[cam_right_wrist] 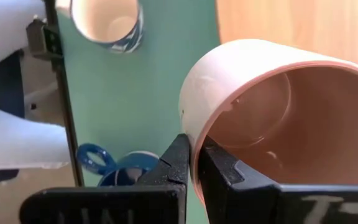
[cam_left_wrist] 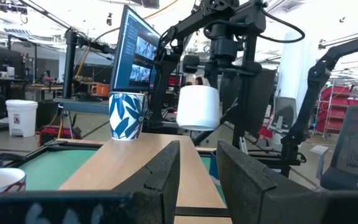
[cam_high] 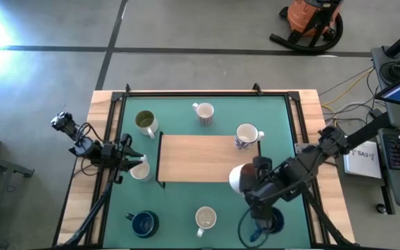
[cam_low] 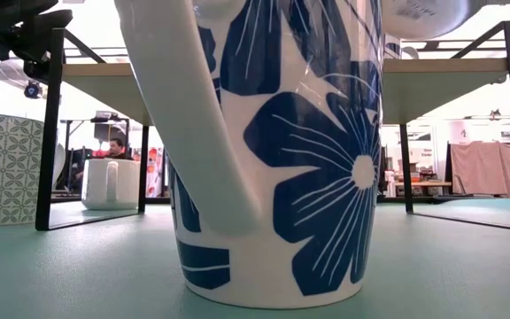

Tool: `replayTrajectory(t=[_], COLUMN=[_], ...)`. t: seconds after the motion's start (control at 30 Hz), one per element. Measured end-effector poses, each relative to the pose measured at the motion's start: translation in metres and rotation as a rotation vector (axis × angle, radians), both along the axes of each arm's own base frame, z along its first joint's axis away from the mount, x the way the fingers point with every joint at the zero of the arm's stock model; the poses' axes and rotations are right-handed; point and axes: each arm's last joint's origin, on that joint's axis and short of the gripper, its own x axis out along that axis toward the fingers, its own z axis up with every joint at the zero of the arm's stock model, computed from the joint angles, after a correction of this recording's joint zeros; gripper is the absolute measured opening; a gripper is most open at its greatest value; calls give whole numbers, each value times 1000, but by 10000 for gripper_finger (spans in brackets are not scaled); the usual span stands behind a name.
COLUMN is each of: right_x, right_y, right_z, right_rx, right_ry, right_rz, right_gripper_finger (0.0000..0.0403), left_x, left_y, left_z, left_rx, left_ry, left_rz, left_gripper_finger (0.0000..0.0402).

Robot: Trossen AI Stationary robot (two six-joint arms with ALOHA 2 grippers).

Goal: Place coffee mugs
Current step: Put the white green mug on the shelf

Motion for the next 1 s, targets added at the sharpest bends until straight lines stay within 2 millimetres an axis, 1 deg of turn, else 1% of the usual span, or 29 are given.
replayTrajectory(t=[0.27, 0.47, 0.77, 0.9, 1.0], right_x=[10, 18, 22, 22, 22], right_y=[-16, -18, -22, -22, -22], right_z=[-1, -8, -9, -9, -10], right_rx=[31, 72, 103, 102, 91], right_ry=[15, 54, 61, 61, 62], right_rz=[-108, -190, -327, -325, -291], right_gripper_finger=[12, 12, 13, 13, 13], left_x=[0, 0, 0, 0, 0], left_y=[0, 0, 0, 0, 0], left_z=[0, 0, 0, 0, 0], left_rx=[0, 0, -1, -1, -1], left_ry=[0, -1, -1, -1, -2], left_rz=[0, 0, 0, 0, 0], left_gripper_finger=[89, 89, 89, 89, 89])
